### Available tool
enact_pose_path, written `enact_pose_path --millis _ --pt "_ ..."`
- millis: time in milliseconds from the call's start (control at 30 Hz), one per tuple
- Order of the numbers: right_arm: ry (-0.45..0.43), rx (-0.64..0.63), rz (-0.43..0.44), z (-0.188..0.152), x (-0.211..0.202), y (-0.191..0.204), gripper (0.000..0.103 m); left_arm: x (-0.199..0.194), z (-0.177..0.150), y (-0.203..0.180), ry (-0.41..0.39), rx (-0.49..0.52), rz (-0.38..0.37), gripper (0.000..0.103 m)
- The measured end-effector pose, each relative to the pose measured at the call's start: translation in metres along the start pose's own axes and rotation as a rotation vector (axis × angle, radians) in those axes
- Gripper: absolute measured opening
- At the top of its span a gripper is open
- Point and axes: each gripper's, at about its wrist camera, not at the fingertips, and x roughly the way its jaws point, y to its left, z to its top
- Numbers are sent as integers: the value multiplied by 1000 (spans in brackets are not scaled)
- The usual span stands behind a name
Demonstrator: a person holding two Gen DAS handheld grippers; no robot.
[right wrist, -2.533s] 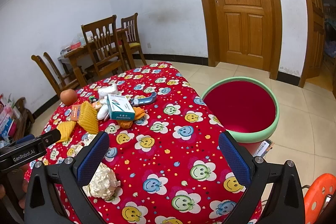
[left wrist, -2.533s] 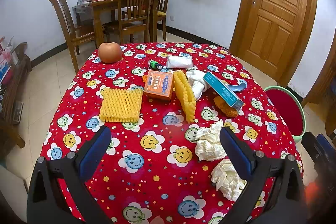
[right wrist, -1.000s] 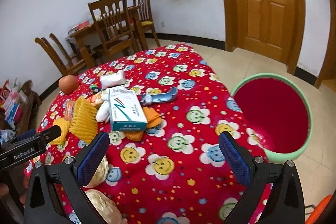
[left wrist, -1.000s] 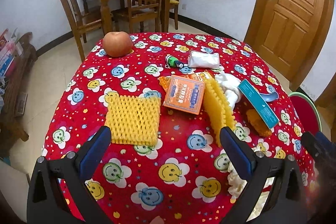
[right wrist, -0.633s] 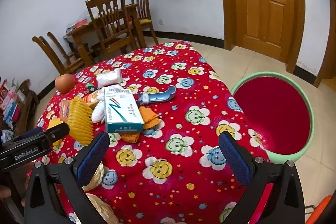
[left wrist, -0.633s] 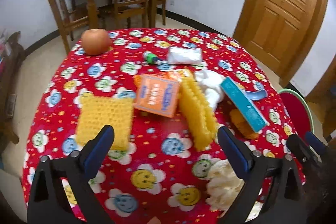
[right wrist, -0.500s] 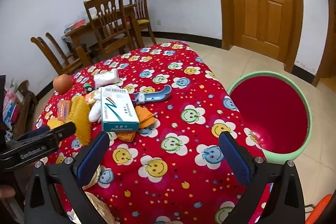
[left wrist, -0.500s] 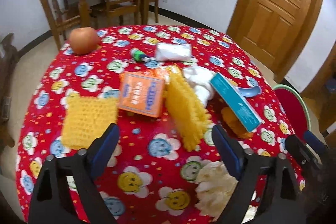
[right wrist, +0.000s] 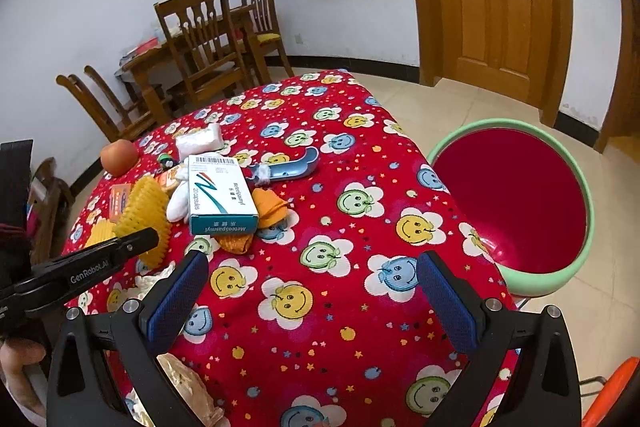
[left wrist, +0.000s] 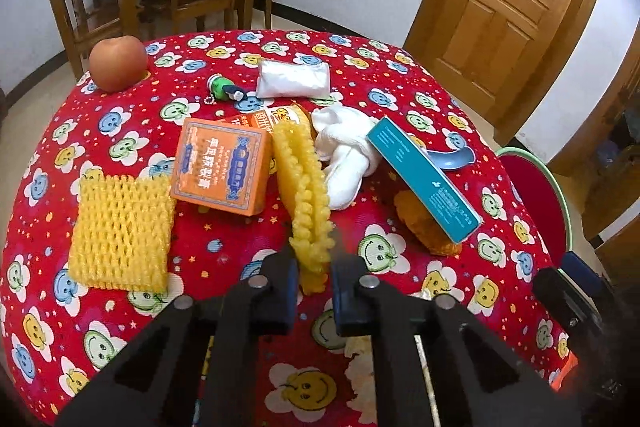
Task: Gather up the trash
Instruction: 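Grasp the yellow foam net with the left gripper and lift it, then grasp the crumpled white tissue with the right gripper while the left holds the foam net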
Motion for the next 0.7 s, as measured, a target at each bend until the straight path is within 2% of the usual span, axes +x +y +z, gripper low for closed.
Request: enact_pose_path --millis 267,700 --pt "2 -26 22 -5 -9 15 103 -31 -3 7 -63 17 31 11" --pt "53 -148 130 -14 -4 71 103 -64 -10 33 -110 -32 59 11"
